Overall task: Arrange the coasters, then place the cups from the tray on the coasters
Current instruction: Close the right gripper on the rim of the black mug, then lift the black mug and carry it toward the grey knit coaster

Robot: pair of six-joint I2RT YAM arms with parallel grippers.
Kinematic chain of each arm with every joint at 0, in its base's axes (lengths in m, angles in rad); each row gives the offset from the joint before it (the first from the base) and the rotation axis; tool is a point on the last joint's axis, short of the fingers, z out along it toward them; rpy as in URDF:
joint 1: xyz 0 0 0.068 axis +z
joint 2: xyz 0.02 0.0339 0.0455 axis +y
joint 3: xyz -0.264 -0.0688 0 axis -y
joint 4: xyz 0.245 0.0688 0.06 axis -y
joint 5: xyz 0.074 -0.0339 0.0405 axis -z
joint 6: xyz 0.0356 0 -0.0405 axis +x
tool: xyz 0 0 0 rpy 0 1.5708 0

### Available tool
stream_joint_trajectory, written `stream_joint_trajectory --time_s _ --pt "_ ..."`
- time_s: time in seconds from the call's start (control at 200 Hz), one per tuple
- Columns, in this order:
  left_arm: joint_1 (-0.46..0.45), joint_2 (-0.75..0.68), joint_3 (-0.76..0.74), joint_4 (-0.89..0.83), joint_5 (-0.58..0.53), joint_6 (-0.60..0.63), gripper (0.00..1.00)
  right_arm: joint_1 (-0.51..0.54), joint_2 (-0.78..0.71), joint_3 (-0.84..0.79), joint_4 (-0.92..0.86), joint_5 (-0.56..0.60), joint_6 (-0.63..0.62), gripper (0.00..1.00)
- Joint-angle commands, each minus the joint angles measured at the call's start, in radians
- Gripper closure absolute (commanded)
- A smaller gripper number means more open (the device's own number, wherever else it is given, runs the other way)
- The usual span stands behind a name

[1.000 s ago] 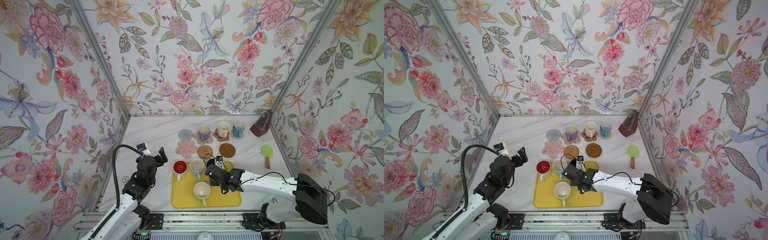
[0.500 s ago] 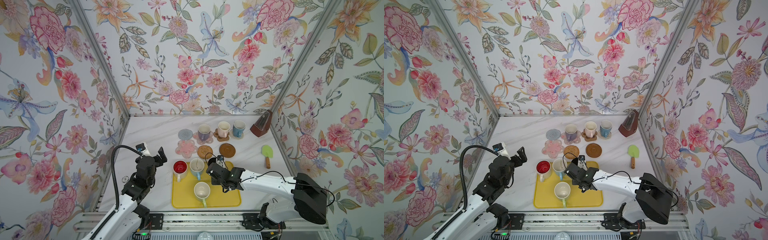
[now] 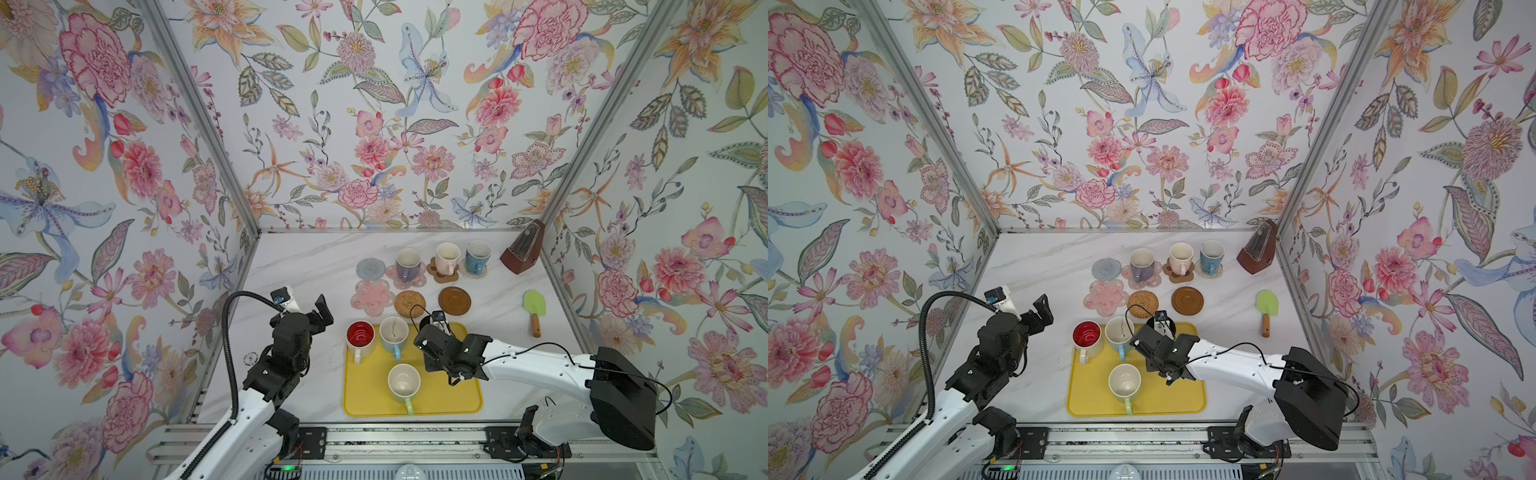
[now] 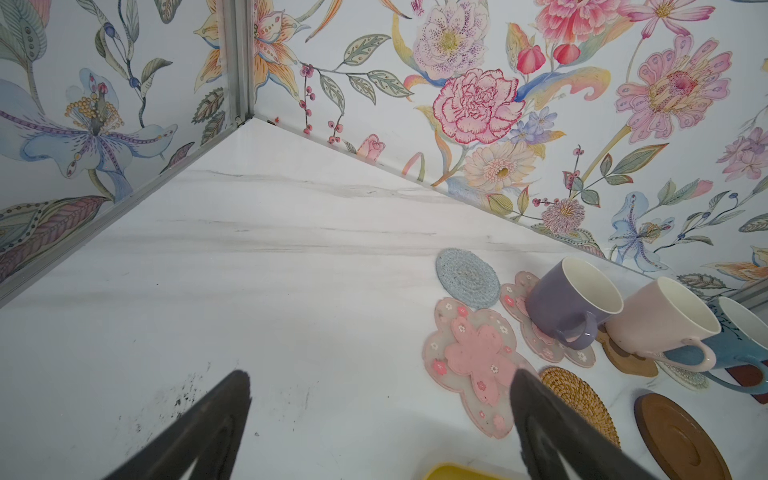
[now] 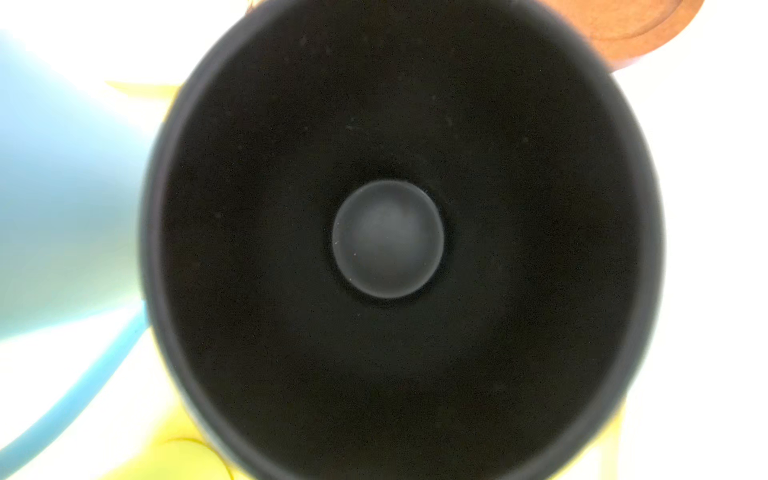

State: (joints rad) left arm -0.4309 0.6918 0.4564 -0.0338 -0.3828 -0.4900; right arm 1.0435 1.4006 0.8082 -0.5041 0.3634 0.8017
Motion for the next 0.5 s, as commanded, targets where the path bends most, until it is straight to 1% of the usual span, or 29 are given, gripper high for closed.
stream_joint_trajectory --time_s 0.0,0.185,0.315,0.495 --pt "0.015 -0.010 -0.013 -0.021 -0.034 -0.016 0.01 -0.002 -0.045 0.038 -0.038 0.014 -0.052 1.00" --pt "0.017 -0.015 -0.016 -0.040 -0.043 -0.014 0.01 -0.014 -0.109 0.088 -0.087 0.025 -0.096 1.00" --pt "0.021 -0.020 -0.027 -0.041 -0.028 -0.010 0.01 -0.030 -0.144 0.138 -0.123 0.025 -0.141 1.00" --pt "0.020 -0.037 -0.037 -0.072 -0.029 -0.021 0.01 -0.074 -0.138 0.261 -0.158 0.005 -0.236 1.00"
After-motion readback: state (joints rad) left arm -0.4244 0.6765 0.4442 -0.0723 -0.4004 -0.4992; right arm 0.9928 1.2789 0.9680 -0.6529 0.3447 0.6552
